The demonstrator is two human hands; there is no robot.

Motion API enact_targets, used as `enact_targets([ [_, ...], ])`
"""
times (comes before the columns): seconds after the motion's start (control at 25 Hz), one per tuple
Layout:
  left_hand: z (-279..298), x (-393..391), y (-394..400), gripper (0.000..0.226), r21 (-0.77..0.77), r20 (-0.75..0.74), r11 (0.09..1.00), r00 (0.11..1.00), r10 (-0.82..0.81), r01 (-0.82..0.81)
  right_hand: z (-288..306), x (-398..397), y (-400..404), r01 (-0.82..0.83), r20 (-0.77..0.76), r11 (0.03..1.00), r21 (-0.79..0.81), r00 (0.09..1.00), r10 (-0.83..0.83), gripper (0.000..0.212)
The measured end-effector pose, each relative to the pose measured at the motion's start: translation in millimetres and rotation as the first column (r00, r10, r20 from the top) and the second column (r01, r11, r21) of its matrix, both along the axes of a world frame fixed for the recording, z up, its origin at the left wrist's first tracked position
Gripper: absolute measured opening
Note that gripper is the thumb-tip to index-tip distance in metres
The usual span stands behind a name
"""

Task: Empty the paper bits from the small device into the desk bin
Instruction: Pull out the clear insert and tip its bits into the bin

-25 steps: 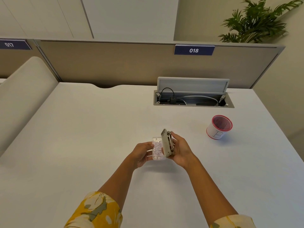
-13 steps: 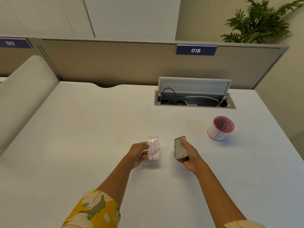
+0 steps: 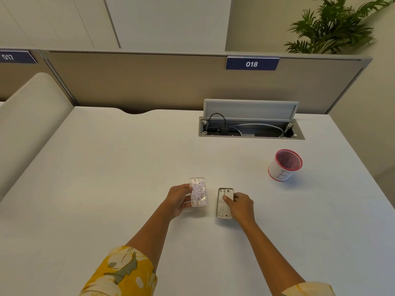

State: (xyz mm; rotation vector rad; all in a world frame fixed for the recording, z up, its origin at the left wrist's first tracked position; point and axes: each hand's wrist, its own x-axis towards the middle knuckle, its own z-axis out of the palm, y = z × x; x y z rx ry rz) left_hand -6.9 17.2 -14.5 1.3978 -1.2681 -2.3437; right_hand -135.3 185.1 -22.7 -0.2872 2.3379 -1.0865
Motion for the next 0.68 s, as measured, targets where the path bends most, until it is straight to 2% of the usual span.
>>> enact_targets([
  [0.16, 1.1, 0.0, -0.5, 0.024, 0.000, -0.007, 1.000, 1.000, 0.002, -0.002, 1.5, -3.4, 0.3, -0.022, -0.070, 1.000, 0.018, 0.997, 0.024, 0.033],
  [0.52, 8.5, -14.4, 1.1, 0.023, 0.008, -0.046, 1.000, 0.999, -0.022, 0.023, -3.8, -13.4, 8.3, -0.020, -0.024, 0.999, 0.040, 1.000, 0.021, 0.038],
  [0.68, 16.0, -29.4, 6.8, 0.025, 0.005, -0.069, 0.997, 0.994, -0.080, 0.080, 5.4, -22.5, 9.5, 0.038, -0.085, 0.999, 0.023, 0.996, -0.036, 0.038],
])
